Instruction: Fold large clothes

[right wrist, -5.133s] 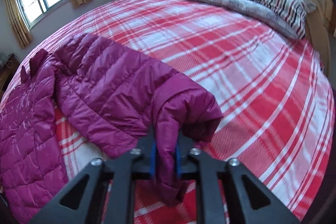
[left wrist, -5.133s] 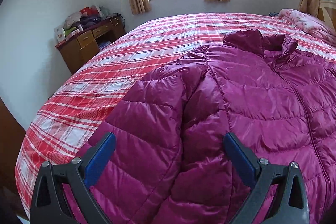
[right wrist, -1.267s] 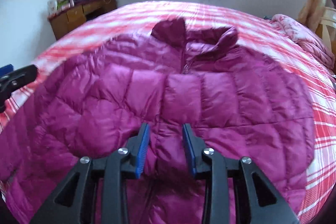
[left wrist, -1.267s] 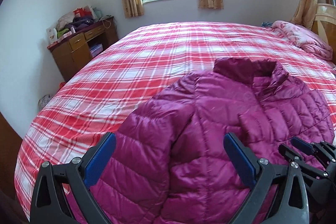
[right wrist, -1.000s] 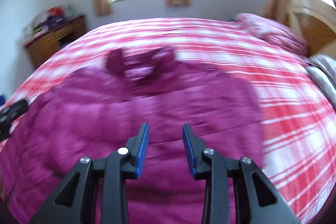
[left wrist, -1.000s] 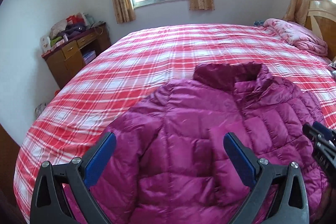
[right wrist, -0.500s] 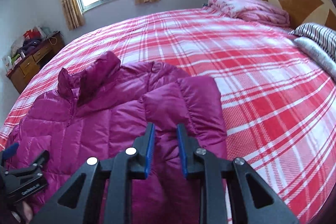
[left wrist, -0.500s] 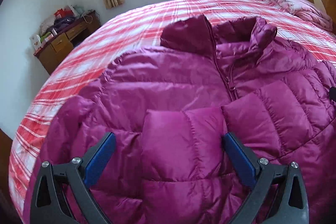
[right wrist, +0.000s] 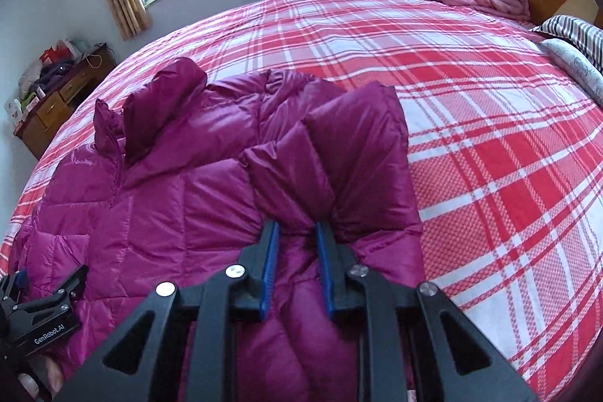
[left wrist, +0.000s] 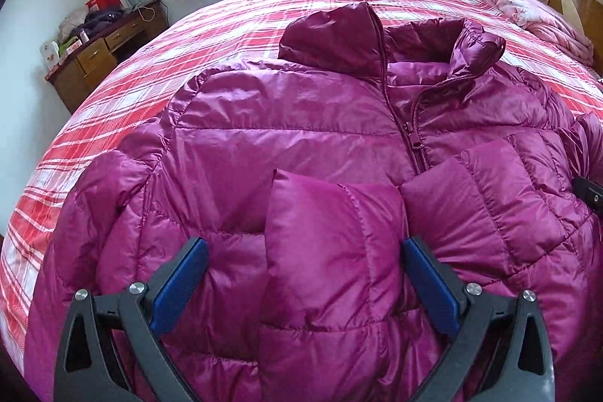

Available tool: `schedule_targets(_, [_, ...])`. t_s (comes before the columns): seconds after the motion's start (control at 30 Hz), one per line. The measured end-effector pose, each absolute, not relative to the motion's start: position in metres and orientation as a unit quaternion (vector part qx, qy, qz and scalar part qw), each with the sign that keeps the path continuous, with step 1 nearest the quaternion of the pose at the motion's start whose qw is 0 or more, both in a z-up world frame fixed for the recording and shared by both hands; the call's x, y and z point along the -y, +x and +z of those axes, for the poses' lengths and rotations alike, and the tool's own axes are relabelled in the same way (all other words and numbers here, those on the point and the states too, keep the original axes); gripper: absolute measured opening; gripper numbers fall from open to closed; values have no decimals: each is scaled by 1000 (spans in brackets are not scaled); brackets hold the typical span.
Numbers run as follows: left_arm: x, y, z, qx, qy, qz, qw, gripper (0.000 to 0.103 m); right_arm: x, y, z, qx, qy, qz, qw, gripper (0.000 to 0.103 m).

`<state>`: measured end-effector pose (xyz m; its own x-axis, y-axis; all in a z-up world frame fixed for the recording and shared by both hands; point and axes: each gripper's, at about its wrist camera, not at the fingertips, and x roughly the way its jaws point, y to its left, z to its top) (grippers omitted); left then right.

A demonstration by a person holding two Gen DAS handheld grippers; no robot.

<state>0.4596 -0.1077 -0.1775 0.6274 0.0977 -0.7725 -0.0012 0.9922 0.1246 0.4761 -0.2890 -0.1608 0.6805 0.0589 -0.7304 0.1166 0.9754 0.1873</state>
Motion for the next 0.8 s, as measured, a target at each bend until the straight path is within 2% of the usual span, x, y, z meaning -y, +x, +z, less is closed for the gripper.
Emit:
schedule_targets(0.37, [105,459,-180,-427,51,26,902,102,282,477,-159,-407,80,-29,910,22])
schedule_targets(0.47, [103,459,-180,-427,47,25,902,102,281,470,-148,-401,78,-23,913,26])
schedule_targets(0.53, [102,458,-181,-428,44,23,903,102,279,457,-134,-385,89,-15,919,34])
schedule_targets(0.6, [102,458,-181,-427,43,23,903,102,271,442,-119,-360,86,-18,929,58])
schedule_targets(0.67, [102,458,-181,-427,44,23,903,102,258,431,-109,-340,77,-5,937,62])
schedule_targets(0.77, [101,458,-181,-428,36,20,903,102,240,432,-117,-367,64,24,928,59])
schedule_targets(0.8, [100,458,-181,-429,32,18,902,102,239,435,-125,-381,70,28,921,50])
